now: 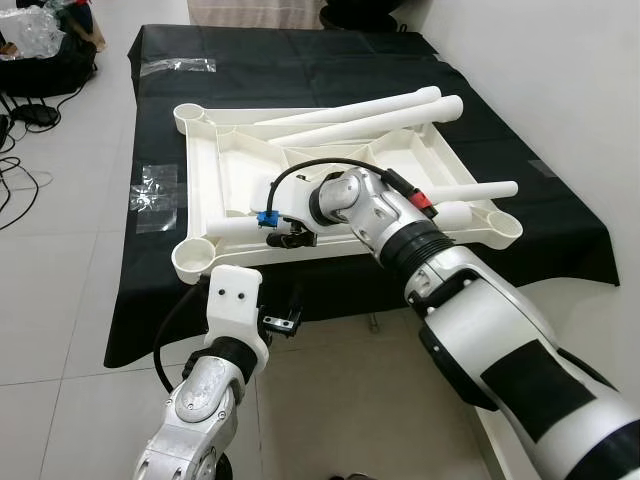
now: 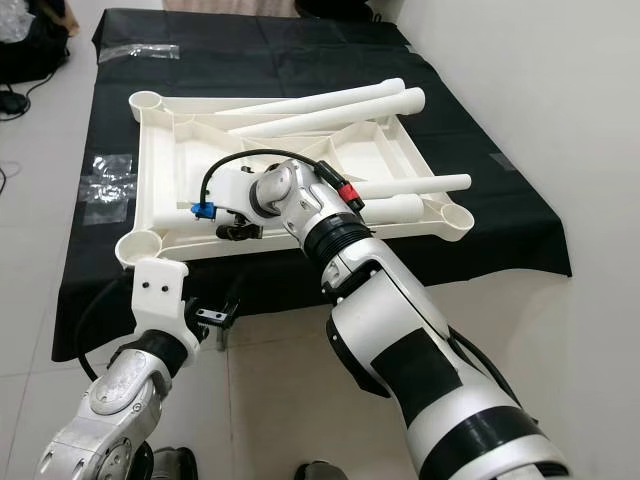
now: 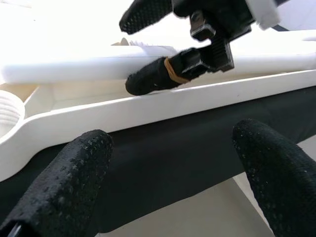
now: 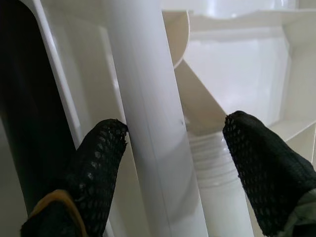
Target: Building children table
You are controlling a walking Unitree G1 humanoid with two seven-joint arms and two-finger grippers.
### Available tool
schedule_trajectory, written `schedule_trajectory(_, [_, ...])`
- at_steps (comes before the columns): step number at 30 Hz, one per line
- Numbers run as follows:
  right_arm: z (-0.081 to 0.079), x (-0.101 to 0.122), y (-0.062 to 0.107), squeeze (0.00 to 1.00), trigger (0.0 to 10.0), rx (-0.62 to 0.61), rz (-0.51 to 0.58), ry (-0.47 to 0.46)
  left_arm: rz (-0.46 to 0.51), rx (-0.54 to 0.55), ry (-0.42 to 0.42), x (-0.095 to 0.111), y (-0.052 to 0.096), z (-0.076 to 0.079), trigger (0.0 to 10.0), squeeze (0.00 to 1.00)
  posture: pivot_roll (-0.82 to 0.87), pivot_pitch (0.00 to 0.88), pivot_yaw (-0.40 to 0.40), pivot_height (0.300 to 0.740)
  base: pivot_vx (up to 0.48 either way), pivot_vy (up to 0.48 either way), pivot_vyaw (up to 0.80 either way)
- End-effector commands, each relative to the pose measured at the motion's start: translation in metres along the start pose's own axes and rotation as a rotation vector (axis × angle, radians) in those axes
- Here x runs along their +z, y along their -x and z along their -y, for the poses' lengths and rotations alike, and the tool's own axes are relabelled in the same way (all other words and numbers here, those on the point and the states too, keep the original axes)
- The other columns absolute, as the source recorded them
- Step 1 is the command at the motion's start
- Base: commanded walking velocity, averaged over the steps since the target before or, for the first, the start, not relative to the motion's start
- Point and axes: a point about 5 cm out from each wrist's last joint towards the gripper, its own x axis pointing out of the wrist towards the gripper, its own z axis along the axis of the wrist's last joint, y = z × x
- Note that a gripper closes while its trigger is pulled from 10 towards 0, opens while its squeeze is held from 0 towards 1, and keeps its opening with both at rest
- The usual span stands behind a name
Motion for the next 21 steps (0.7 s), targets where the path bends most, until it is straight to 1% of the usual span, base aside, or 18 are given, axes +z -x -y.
schedule_trajectory(1, [0.001, 0.002, -0.001, 0.00, 10.0, -0.013, -0.011, 0.023, 0.006, -0.013, 0.045, 0.003, 0.001, 0.009, 10.0, 0.00, -0.07, 0.180, -0.174, 0.740, 0.000, 0.000, 0.00])
schedule_trajectory(9, [0.000, 0.005, -0.003, 0.00, 10.0, -0.027, -0.011, 0.039, 0.005, -0.006, 0.048, 0.004, 0.002, 0.010, 10.0, 0.00, -0.07, 0.198, -0.187, 0.740, 0.000, 0.000, 0.00])
schedule_trajectory(10, [0.000, 0.006, -0.003, 0.00, 0.0, -0.031, -0.004, 0.041, 0.005, -0.002, 0.047, 0.004, 0.002, 0.009, 10.0, 0.00, -0.07, 0.199, -0.189, 0.740, 0.000, 0.000, 0.00])
schedule_trajectory(14, [0.000, 0.010, -0.004, 0.00, 0.0, -0.050, 0.016, 0.043, -0.005, 0.013, 0.038, 0.002, 0.003, 0.005, 10.0, 0.00, -0.07, 0.194, -0.187, 0.740, 0.000, 0.000, 0.00])
schedule_trajectory(21, [0.003, 0.013, -0.003, 0.00, 0.0, -0.066, 0.032, 0.047, -0.010, 0.018, 0.031, 0.000, 0.002, 0.003, 10.0, 0.00, -0.07, 0.184, -0.184, 0.740, 0.000, 0.000, 0.00])
